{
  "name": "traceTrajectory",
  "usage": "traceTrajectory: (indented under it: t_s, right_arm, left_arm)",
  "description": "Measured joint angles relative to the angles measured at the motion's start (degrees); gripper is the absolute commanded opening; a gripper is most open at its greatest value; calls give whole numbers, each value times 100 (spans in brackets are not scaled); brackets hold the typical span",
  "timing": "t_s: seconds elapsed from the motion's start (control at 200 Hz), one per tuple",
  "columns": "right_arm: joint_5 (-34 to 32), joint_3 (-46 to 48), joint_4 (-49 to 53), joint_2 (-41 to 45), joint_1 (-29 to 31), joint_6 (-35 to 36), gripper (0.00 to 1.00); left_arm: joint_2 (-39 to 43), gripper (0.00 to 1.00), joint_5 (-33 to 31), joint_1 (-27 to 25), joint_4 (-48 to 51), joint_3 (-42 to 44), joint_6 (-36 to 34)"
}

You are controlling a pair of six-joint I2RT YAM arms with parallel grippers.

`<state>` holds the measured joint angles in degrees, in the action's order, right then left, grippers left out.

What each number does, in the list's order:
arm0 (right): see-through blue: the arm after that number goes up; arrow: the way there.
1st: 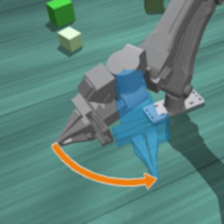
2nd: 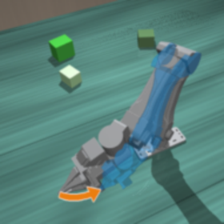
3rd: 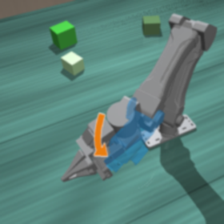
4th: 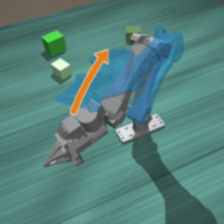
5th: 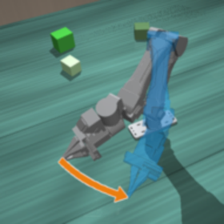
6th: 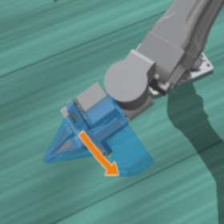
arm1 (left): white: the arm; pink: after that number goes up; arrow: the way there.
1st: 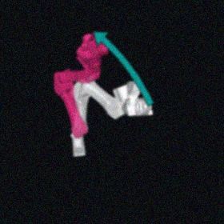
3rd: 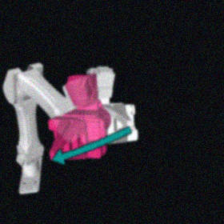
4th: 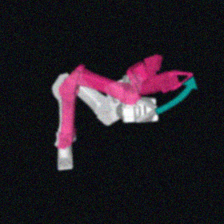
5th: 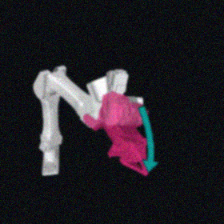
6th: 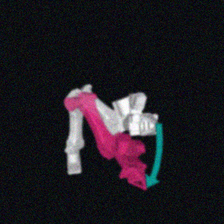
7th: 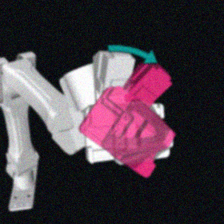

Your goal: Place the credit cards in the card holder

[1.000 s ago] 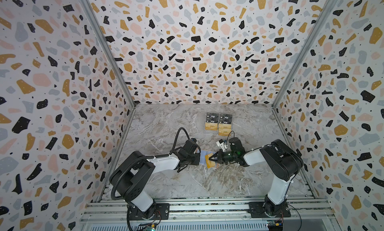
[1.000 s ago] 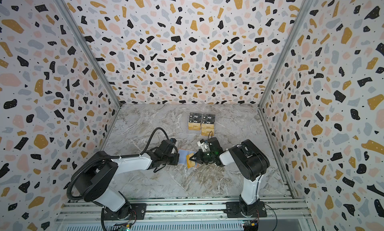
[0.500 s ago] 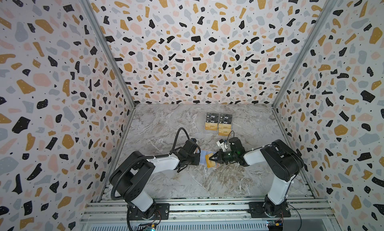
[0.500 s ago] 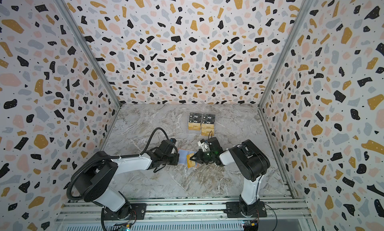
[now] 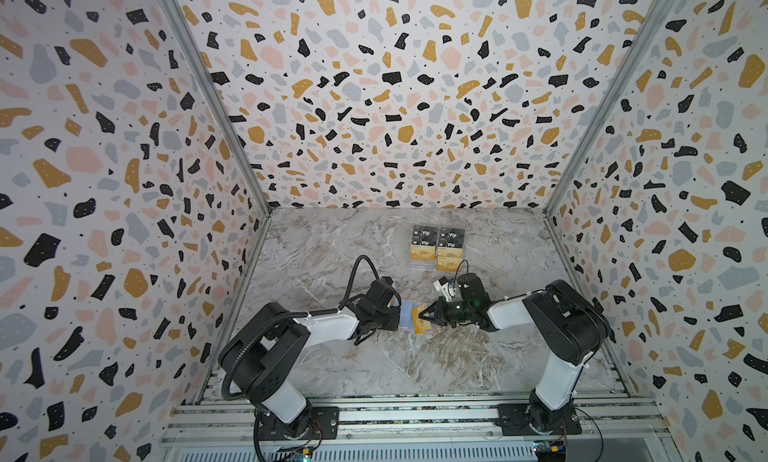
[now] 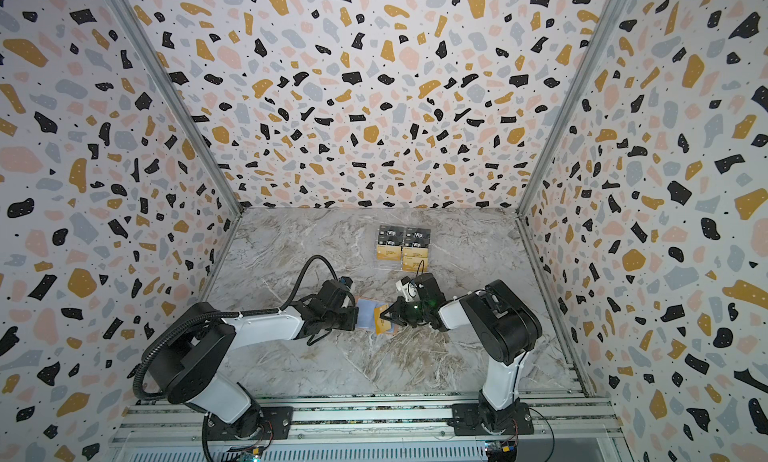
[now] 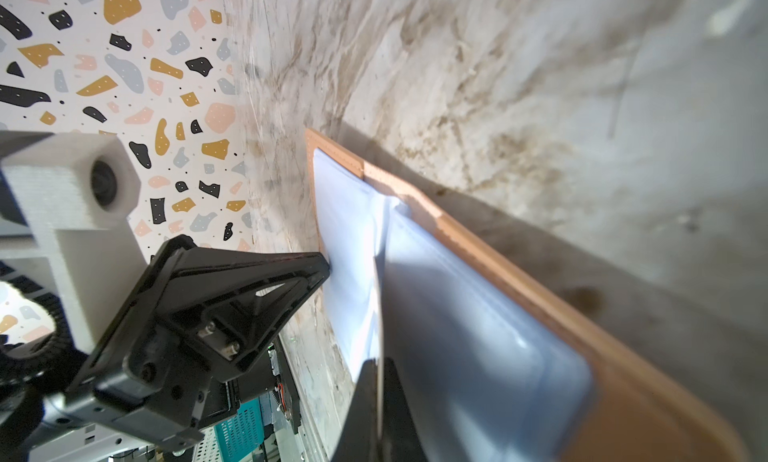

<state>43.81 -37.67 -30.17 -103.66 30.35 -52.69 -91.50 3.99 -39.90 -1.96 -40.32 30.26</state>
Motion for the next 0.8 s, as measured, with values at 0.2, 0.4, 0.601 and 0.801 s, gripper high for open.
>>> traceTrajectory:
  t_s: [0.2,0.4,0.601,0.801]
  right_arm:
    - [-24,-122,181,-24,4,98,0]
    - [-31,-225,251,-109,4,173,0]
    - [-9,-225,144,-157,13,168,0]
    - [-9,-262,-107,-321,72,127,0]
  left_arm:
    - [0,0,0,0,0,0,0]
    - [15,0,0,0,2,9,0]
    - [44,0,2,-2,15,33,17]
    - [46,0,2,0,20,33,42]
